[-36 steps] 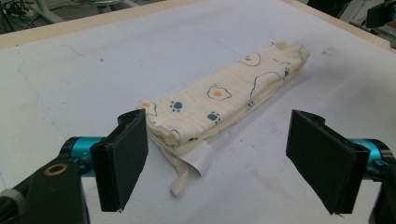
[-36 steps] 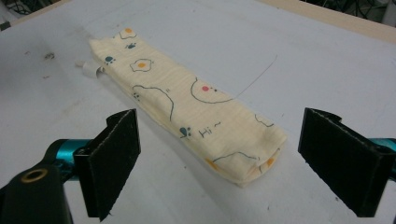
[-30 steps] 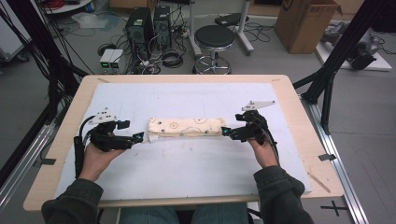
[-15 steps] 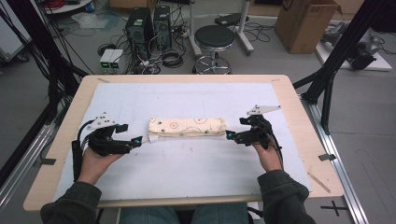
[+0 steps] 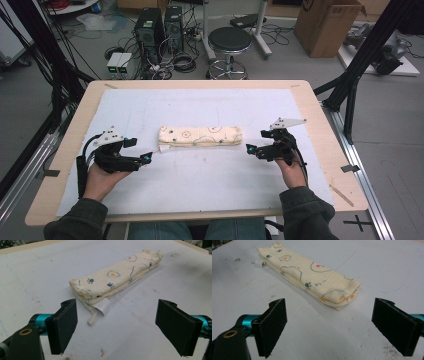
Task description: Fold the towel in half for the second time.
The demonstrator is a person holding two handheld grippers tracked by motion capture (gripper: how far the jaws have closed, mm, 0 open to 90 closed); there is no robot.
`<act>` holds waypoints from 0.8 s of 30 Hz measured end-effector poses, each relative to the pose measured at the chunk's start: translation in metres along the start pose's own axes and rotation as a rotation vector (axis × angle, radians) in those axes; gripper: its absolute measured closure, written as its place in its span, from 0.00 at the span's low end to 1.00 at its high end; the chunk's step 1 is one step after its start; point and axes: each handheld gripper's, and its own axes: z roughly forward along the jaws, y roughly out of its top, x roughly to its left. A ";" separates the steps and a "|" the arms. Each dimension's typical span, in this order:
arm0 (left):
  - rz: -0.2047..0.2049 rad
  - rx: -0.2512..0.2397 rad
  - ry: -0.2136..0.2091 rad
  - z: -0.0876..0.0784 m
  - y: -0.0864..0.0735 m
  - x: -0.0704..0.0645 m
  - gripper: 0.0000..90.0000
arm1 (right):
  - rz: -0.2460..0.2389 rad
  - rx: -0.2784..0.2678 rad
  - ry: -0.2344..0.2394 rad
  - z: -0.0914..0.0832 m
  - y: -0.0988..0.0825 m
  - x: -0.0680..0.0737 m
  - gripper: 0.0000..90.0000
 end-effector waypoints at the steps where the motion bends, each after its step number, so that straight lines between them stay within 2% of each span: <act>1: 0.000 0.000 0.001 0.000 -0.001 0.000 0.21 | 0.005 0.000 0.000 -0.001 -0.001 0.000 0.13; 9: 0.000 0.001 0.002 -0.002 -0.008 -0.002 0.20 | 0.027 -0.021 0.003 -0.010 -0.013 -0.002 0.13; 18: 0.016 -0.008 -0.001 -0.006 -0.015 -0.006 0.20 | 0.040 -0.012 -0.013 -0.017 -0.028 -0.003 0.13; 24: 0.024 0.003 -0.003 -0.009 -0.023 -0.009 0.20 | 0.041 -0.014 -0.017 -0.022 -0.035 -0.001 0.13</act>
